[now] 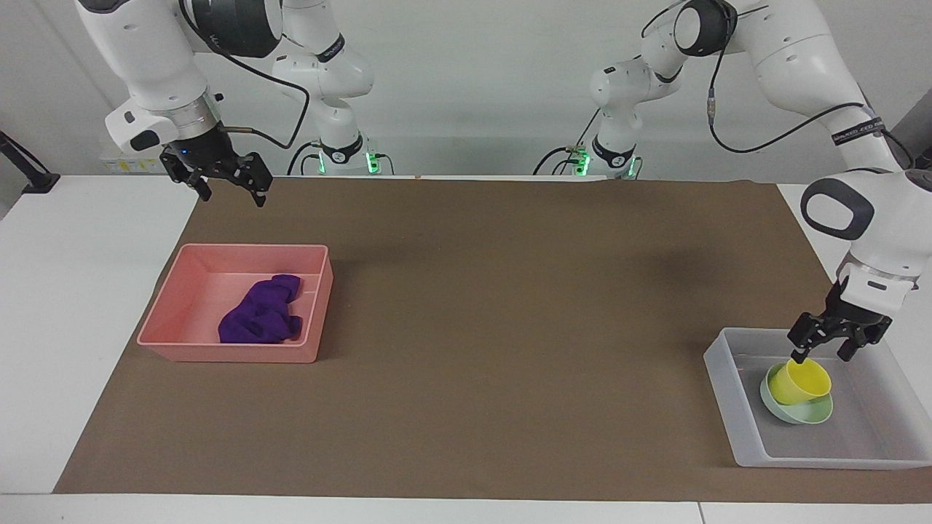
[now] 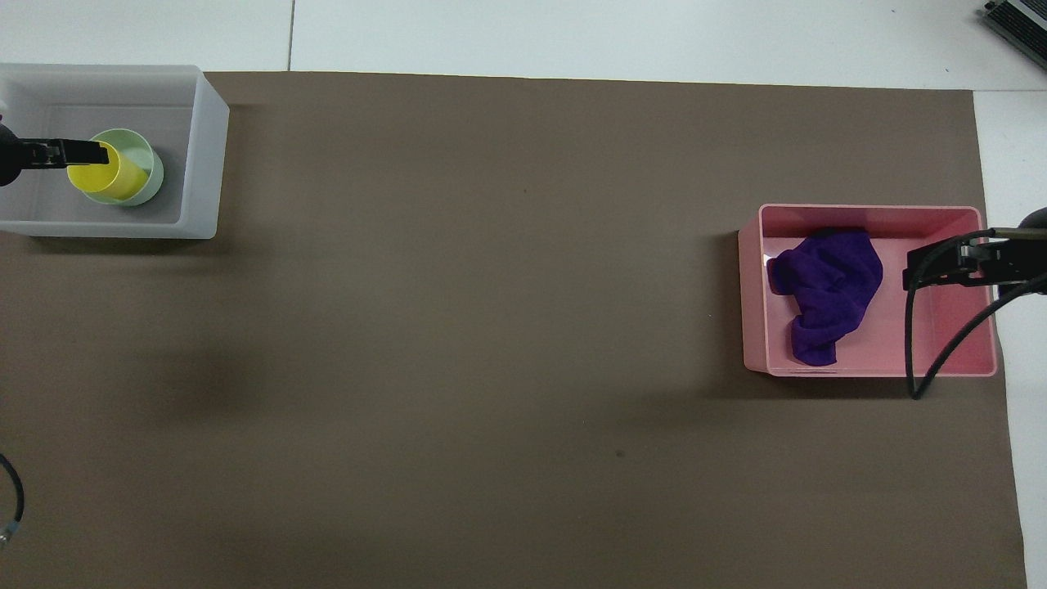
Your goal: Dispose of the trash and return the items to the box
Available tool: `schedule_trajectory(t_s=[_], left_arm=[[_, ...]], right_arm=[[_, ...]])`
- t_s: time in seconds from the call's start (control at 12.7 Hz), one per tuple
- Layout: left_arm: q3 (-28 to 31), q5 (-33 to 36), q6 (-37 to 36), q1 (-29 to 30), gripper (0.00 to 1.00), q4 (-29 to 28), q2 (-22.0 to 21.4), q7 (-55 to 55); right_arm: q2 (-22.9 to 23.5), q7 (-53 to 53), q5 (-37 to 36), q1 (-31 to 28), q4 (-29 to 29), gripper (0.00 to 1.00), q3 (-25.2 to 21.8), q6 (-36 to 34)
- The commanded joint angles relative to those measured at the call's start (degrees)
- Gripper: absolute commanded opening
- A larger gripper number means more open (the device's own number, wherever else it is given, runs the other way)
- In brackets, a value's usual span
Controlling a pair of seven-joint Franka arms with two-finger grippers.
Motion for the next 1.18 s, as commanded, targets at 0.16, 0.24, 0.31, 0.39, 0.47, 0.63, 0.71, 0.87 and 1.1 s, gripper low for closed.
schedule_trajectory(t_s=[0.16, 0.24, 0.31, 0.39, 0.47, 0.63, 0.71, 0.87, 1.1], left_arm=[[0.9, -0.6, -2.9, -5.8, 1.0, -18.3, -18.3, 0.7], [0.9, -0.6, -3.8, -6.9, 1.0, -20.5, -21.2, 0.6], [0.8, -0.5, -5.4, -8.0, 1.0, -21.2, -22.9, 0.2], [0.8, 0.4, -8.0, -9.4, 1.0, -21.2, -24.3, -1.2], [0.7, 4.2, -9.7, -11.3, 1.0, -21.1, -25.3, -4.2], [0.5, 6.8, -12.5, -14.8, 1.0, -19.4, -25.3, -11.1], [0.5, 6.8, -14.4, -15.2, 1.0, -17.3, -24.7, -11.3], [0.4, 6.8, -18.9, -15.4, 1.0, -11.1, -22.4, -11.2], [0.3, 6.8, -29.4, -15.4, 1.0, -0.5, -19.5, -11.2]], right_arm=[[-0.8, -1.3, 1.3, -0.8, -0.8, 1.0, 0.1, -0.5], [-0.8, -1.3, 1.2, -0.8, -0.8, 1.0, 0.1, -0.5], [-0.8, -1.4, 1.3, -0.7, -0.8, 1.0, 0.1, -0.5], [-0.8, -1.4, 1.2, -0.7, -0.8, 1.0, 0.1, -0.5], [-0.8, -1.4, 1.3, -0.7, -0.8, 1.0, 0.1, -0.5], [-0.8, -1.4, 1.3, -0.7, -0.8, 1.0, 0.1, -0.5], [-0.8, -1.4, 1.2, -0.7, -0.8, 1.0, 0.1, -0.5], [-0.8, -1.4, 1.3, -0.7, -0.8, 1.0, 0.1, -0.5], [-0.8, -1.4, 1.3, -0.7, -0.8, 1.0, 0.1, -0.5]])
